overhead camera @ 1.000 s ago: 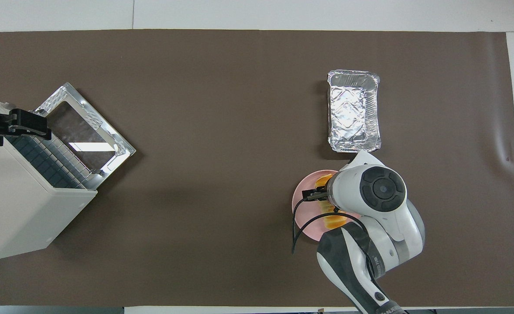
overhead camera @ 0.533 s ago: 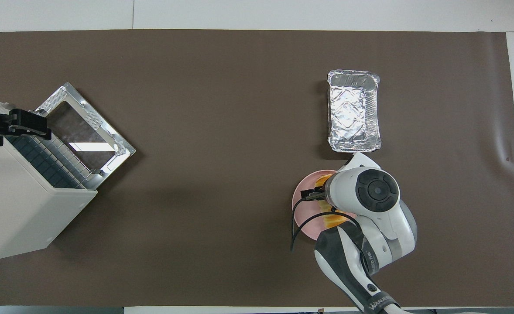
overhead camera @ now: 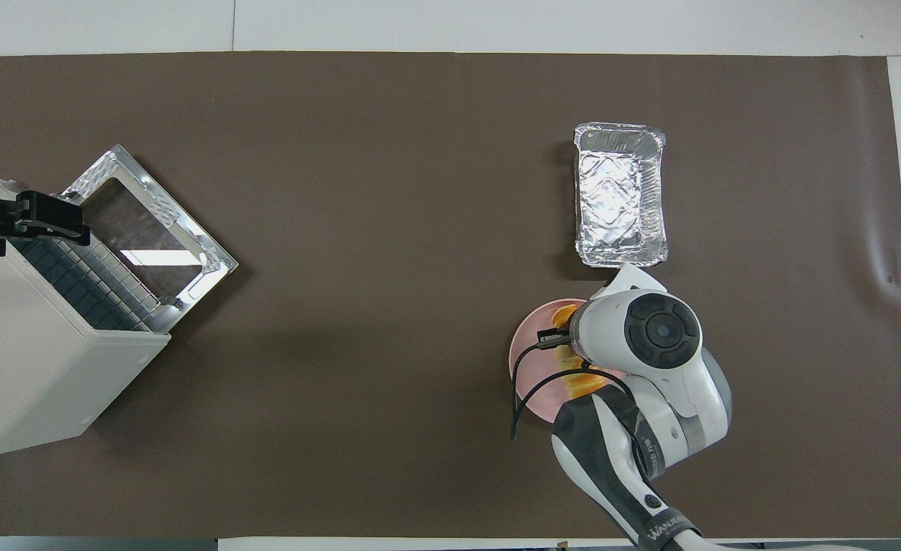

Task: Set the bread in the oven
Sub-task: 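Reach the right gripper down and grasp the bread rolls on the pink plate, then lift the bread with the right gripper and carry it over the foil tray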

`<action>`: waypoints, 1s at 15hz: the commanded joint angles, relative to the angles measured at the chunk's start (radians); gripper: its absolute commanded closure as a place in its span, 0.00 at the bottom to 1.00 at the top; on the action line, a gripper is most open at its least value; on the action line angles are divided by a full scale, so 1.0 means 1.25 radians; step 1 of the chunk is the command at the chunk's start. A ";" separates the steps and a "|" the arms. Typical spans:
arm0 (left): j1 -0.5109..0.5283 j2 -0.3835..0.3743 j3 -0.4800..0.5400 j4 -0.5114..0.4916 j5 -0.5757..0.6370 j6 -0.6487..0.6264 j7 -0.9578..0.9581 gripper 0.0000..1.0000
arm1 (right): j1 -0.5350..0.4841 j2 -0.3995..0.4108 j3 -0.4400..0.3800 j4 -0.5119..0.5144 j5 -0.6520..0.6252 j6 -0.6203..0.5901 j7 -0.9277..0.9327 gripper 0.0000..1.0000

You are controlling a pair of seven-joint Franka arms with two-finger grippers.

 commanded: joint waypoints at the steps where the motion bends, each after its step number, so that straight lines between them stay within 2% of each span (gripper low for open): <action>1: 0.001 -0.013 0.001 -0.011 -0.005 0.001 0.004 0.00 | -0.009 0.011 -0.001 0.088 0.010 -0.106 -0.023 1.00; 3: 0.001 -0.013 0.001 -0.011 -0.005 0.000 0.004 0.00 | -0.030 0.024 -0.003 0.215 0.012 -0.248 -0.023 1.00; 6: 0.001 -0.013 0.001 -0.011 -0.005 0.001 0.004 0.00 | -0.074 0.080 -0.004 0.409 0.025 -0.376 -0.025 1.00; 7: 0.001 -0.013 0.002 -0.011 -0.005 0.000 0.004 0.00 | -0.093 0.099 -0.004 0.453 0.035 -0.388 -0.043 1.00; 11: 0.001 -0.013 0.001 -0.011 -0.006 0.000 0.004 0.00 | -0.149 0.152 -0.005 0.541 0.049 -0.377 -0.111 1.00; 13: 0.001 -0.012 0.001 -0.011 -0.005 0.000 0.004 0.00 | -0.160 0.206 -0.006 0.604 0.044 -0.388 -0.116 1.00; 15: 0.001 -0.013 0.001 -0.011 -0.005 0.000 0.004 0.00 | -0.172 0.286 -0.009 0.682 0.038 -0.396 -0.128 1.00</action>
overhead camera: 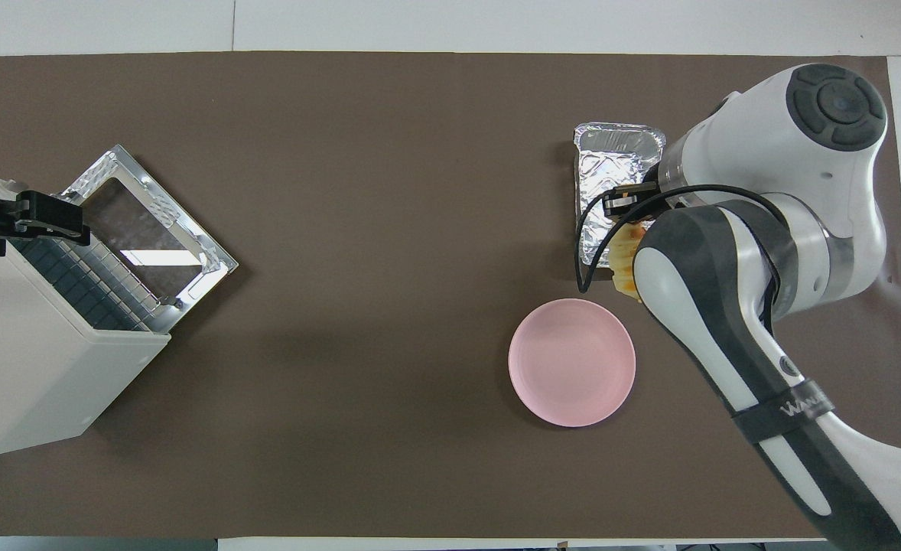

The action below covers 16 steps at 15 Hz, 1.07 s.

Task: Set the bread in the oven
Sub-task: 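Lift the bread with the right gripper and carry it over the foil tray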

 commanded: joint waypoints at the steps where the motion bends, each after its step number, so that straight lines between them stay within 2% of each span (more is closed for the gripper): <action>1: 0.001 -0.012 0.001 -0.011 -0.006 0.001 0.004 0.00 | -0.025 0.140 0.003 0.153 0.000 -0.042 -0.024 1.00; 3: 0.001 -0.013 0.002 -0.011 -0.005 0.000 0.004 0.00 | -0.031 0.190 -0.001 0.171 -0.014 -0.016 -0.043 1.00; 7: 0.001 -0.013 0.002 -0.011 -0.005 0.001 0.004 0.00 | -0.056 0.233 0.000 0.170 -0.017 0.044 -0.059 1.00; 9: 0.001 -0.013 0.001 -0.011 -0.005 0.000 0.004 0.00 | -0.046 0.237 -0.001 0.166 -0.030 0.083 -0.059 1.00; 16: 0.001 -0.013 0.001 -0.011 -0.005 0.001 0.004 0.00 | -0.046 0.270 0.000 0.166 -0.045 0.120 -0.058 1.00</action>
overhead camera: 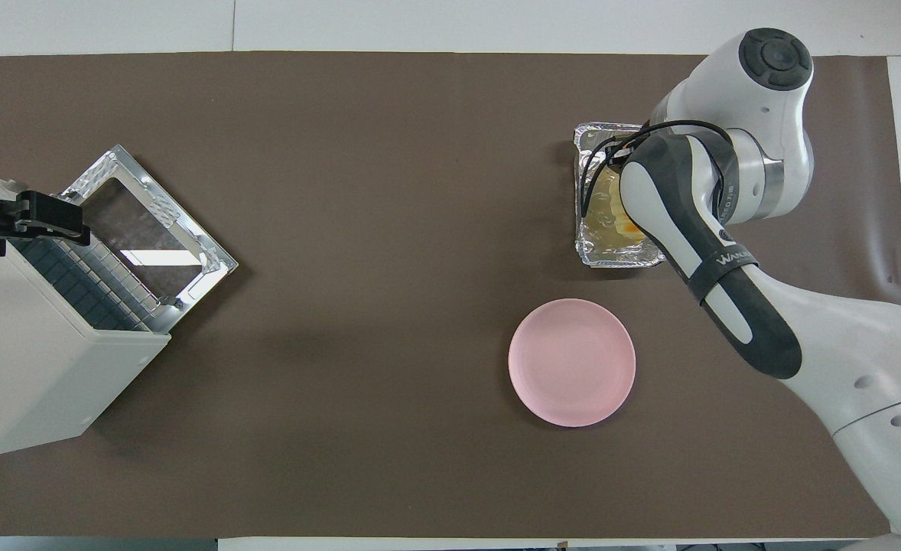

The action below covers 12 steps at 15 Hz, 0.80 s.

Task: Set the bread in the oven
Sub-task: 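Lift the bread with the right gripper and carry it over the foil tray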

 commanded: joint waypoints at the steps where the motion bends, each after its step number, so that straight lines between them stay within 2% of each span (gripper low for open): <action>1: 0.001 -0.013 0.001 -0.011 -0.005 0.001 0.004 0.00 | -0.004 0.016 0.005 0.019 -0.004 0.005 -0.005 1.00; 4: 0.001 -0.013 0.001 -0.011 -0.005 0.000 0.004 0.00 | -0.009 0.018 0.007 0.019 0.007 0.033 0.018 1.00; 5: 0.002 -0.013 0.001 -0.011 -0.005 0.000 0.004 0.00 | -0.007 0.018 0.007 0.016 0.007 0.039 0.027 0.71; 6: 0.001 -0.013 0.002 -0.011 -0.006 0.000 0.004 0.00 | -0.006 0.018 0.005 0.015 0.007 0.040 0.029 0.01; 12: 0.001 -0.013 0.002 -0.011 -0.005 0.000 0.004 0.00 | -0.010 0.011 0.007 0.023 0.007 0.002 0.030 0.00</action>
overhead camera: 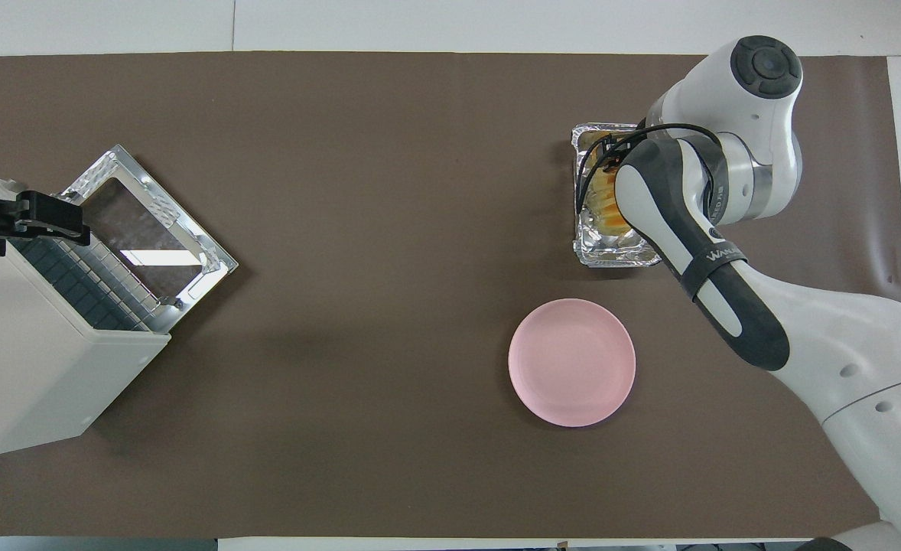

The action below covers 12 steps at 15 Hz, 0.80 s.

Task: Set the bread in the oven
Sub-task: 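Lift the bread with the right gripper and carry it over the foil tray, then lower the bread into the foil tray and open the right gripper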

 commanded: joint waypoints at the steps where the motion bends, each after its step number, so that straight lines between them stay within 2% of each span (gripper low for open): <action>1: 0.001 -0.013 0.002 -0.011 -0.005 0.001 0.004 0.00 | -0.008 0.003 0.008 0.019 0.006 -0.030 0.012 0.00; 6: 0.001 -0.013 0.001 -0.011 -0.005 0.001 0.004 0.00 | -0.028 -0.007 0.007 0.060 -0.005 -0.142 -0.002 0.00; 9: 0.001 -0.013 0.001 -0.011 -0.005 0.000 0.004 0.00 | -0.052 -0.009 0.008 0.061 -0.007 -0.149 -0.053 0.00; 12: 0.001 -0.013 0.002 -0.011 -0.005 0.000 0.004 0.00 | -0.049 -0.010 0.007 0.024 -0.007 -0.086 -0.068 0.00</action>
